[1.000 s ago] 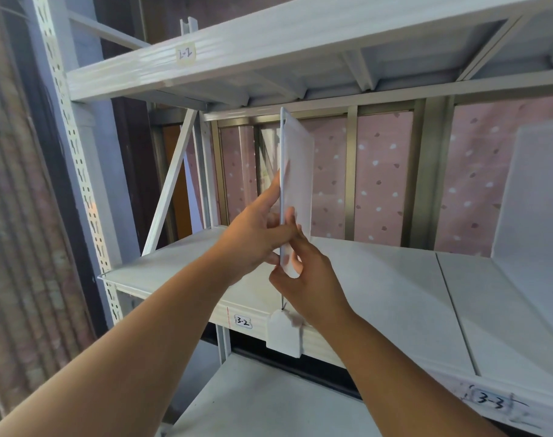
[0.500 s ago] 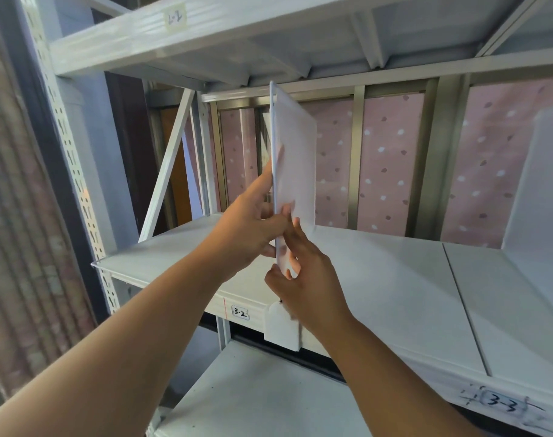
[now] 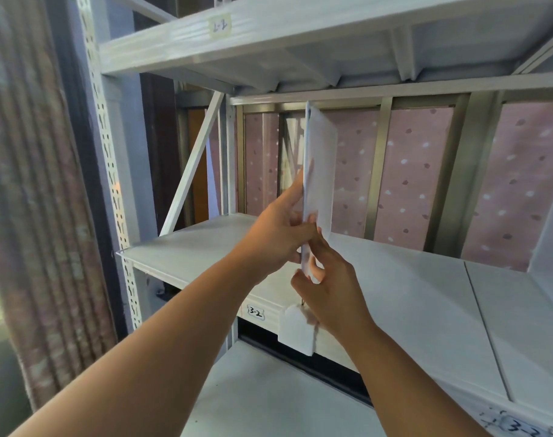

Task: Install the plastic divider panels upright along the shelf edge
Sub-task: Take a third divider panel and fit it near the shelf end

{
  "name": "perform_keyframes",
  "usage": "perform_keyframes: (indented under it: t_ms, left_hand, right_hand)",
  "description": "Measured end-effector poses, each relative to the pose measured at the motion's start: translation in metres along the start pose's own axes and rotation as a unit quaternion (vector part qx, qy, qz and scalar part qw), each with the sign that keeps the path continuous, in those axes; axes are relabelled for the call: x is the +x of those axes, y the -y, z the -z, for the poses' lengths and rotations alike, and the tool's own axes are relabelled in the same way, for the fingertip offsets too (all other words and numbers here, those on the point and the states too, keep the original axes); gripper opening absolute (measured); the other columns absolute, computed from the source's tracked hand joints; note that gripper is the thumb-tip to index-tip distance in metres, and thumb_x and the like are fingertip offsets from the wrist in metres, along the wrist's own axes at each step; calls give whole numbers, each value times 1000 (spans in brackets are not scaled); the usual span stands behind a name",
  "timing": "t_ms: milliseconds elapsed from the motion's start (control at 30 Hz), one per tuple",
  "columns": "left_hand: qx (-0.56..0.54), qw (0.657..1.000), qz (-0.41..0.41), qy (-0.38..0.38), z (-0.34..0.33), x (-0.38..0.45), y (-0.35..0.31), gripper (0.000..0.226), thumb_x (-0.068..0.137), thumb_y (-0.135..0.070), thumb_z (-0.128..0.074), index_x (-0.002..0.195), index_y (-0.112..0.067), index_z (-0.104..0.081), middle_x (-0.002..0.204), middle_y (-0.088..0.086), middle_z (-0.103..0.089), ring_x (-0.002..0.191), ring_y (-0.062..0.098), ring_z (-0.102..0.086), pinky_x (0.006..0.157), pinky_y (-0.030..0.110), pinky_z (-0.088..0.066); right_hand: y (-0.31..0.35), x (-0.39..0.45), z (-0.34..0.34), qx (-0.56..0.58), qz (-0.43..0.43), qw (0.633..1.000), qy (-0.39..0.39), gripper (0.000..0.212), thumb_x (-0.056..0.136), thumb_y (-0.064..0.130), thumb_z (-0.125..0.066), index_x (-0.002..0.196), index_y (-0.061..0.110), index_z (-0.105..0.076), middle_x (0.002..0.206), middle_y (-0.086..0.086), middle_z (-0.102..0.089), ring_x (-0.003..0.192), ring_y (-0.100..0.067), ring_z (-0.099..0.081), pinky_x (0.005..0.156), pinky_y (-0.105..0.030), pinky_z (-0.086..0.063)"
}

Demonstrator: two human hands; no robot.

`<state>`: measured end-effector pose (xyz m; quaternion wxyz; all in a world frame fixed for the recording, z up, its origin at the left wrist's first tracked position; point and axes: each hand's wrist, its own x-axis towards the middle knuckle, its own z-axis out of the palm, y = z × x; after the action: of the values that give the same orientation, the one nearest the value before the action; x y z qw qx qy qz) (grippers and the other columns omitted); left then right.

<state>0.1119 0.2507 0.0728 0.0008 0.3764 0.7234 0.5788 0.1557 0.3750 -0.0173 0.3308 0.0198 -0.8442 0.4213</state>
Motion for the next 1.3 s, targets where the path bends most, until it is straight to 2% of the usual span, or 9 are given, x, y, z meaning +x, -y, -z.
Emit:
perform_keyframes:
  t_ms: [200,367,533,733,833,933,1100,1167,1300]
  left_hand:
    - [52,998,-16,23,1,8,-9,83,101,0,-60,157,-54,-32,119,10,-74,95,30,-80,70,41,-69]
    - [53,998,-14,19,1,9,-7,83,102,-1,-61,161,-49,-29,123,14,-73,101,36,-78,83,55,-68]
    - [56,998,-12,22,2,12,-3,82,103,-5,-62,160,-54,-28,119,9,-74,99,31,-78,79,48,-69]
    - [91,996,-12,2,-1,13,5,76,106,-15,-61,164,-46,-23,126,1,-69,101,27,-75,68,31,-69]
    - [116,993,-22,0,-1,15,5,73,107,-17,-59,163,-46,-24,123,1,-69,98,24,-75,61,23,-67]
    - [131,991,-14,-3,-2,15,6,66,107,-19,-60,161,-39,-29,122,2,-69,97,26,-76,65,28,-69]
    - [119,993,12,-18,1,9,14,58,107,-22,-61,158,-33,-35,116,-1,-69,101,28,-75,81,43,-69]
    - [136,991,12,-13,0,9,14,58,107,-23,-60,158,-35,-33,120,2,-69,100,29,-76,79,44,-70]
    - [152,988,15,-1,-3,8,12,59,107,-26,-58,158,-38,-31,117,6,-72,97,31,-78,74,44,-70]
  right_hand:
    - [6,-3,5,22,28,999,-41,54,87,32,-68,140,37,-54,131,10,-69,115,-14,-65,106,-47,-51]
    - [6,-3,3,7,34,998,-49,54,90,26,-72,139,40,-53,134,12,-67,117,-13,-64,108,-43,-48]
    - [4,-2,2,1,43,997,-60,52,89,29,-73,135,43,-54,126,11,-71,108,-12,-68,103,-42,-53]
    - [3,-4,1,-29,58,997,-51,55,85,34,-67,138,38,-55,101,10,-76,81,-8,-69,86,-29,-58]
    - [2,-3,2,-50,68,995,-56,48,83,35,-64,131,35,-57,73,29,-62,70,3,-66,68,-10,-53]
    - [1,-4,2,-67,58,995,-50,47,85,32,-67,131,35,-58,66,34,-55,70,8,-65,57,3,-44]
    - [4,-7,0,-107,59,992,-10,57,89,26,-69,142,33,-51,61,33,-47,54,3,-59,65,-6,-49]
    - [4,-9,0,-111,57,992,-12,57,88,23,-68,142,31,-51,57,28,-46,54,4,-60,59,-3,-45]
    - [3,-12,2,-103,34,994,0,55,90,23,-66,141,34,-49,60,22,-53,49,-6,-59,63,-18,-59]
